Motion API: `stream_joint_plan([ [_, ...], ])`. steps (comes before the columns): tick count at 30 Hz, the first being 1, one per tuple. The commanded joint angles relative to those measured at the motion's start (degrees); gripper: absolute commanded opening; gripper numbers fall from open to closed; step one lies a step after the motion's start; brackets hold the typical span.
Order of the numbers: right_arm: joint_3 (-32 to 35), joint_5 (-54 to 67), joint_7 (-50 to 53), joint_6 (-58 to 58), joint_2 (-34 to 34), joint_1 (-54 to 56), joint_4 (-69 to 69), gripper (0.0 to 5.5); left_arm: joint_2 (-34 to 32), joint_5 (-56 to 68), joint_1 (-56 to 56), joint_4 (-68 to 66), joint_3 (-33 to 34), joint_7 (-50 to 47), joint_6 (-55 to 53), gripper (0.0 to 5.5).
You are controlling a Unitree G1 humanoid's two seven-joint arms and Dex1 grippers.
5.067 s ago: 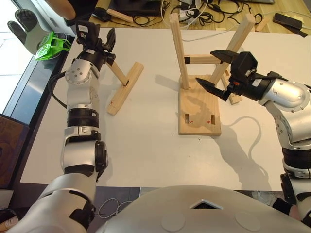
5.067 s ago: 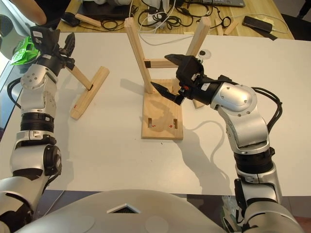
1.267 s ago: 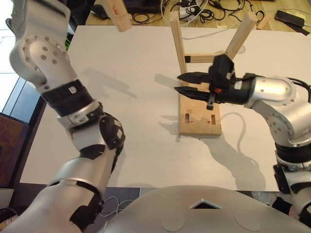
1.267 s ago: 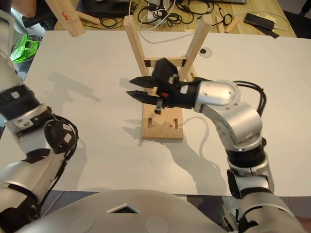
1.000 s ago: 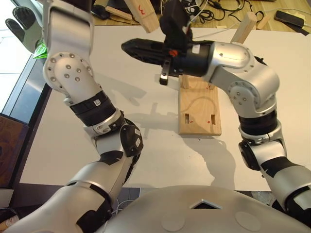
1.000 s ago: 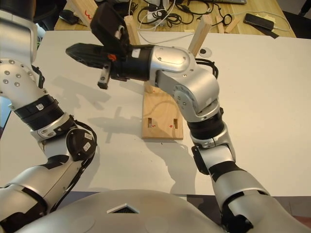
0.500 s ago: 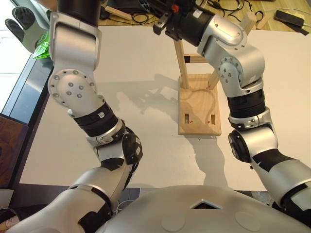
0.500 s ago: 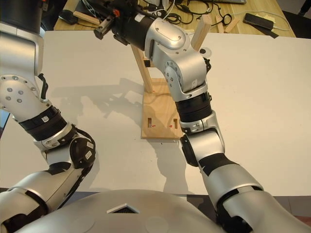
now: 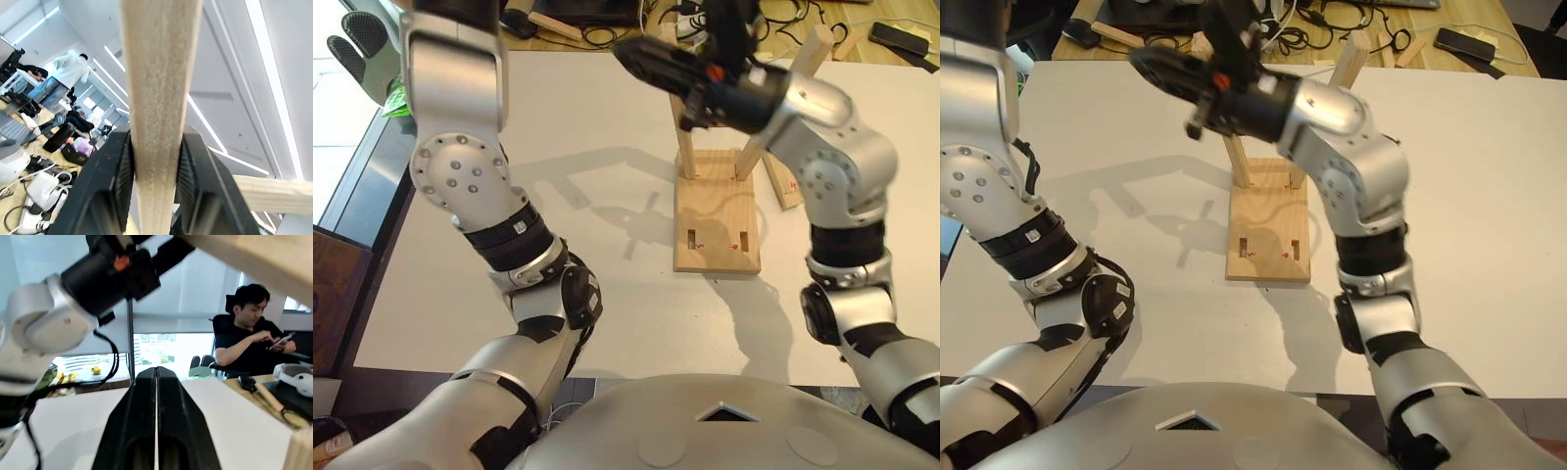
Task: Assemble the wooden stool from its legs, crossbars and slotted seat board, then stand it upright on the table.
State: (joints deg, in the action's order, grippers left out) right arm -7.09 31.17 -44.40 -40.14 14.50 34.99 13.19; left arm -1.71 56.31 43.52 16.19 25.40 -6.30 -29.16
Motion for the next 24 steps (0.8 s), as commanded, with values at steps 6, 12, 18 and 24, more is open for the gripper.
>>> stream_joint_plan([
  [6,5.37,-7.87,-12.98,-1.87,38.99,-27.26,5.44,0.00,-4.84,-0.91,-1.37,2.33,1.15,-3.99,2.01,1.04],
  [12,-0.89,-14.05,-15.01,0.81,41.36,-31.38,-3.03,0.00,-5.64,-0.86,-1.45,2.27,-0.23,-4.78,2.27,1.04],
  [18,0.75,-7.01,-8.13,-20.87,33.33,-28.01,-0.72,0.00,-6.34,-1.09,-1.99,1.93,-0.19,-6.24,2.39,1.04],
  [24,0.80,-4.66,2.53,-38.79,22.69,-20.41,2.28,0.00,-6.60,-1.13,-2.11,1.45,-0.44,-6.73,2.35,1.04],
])
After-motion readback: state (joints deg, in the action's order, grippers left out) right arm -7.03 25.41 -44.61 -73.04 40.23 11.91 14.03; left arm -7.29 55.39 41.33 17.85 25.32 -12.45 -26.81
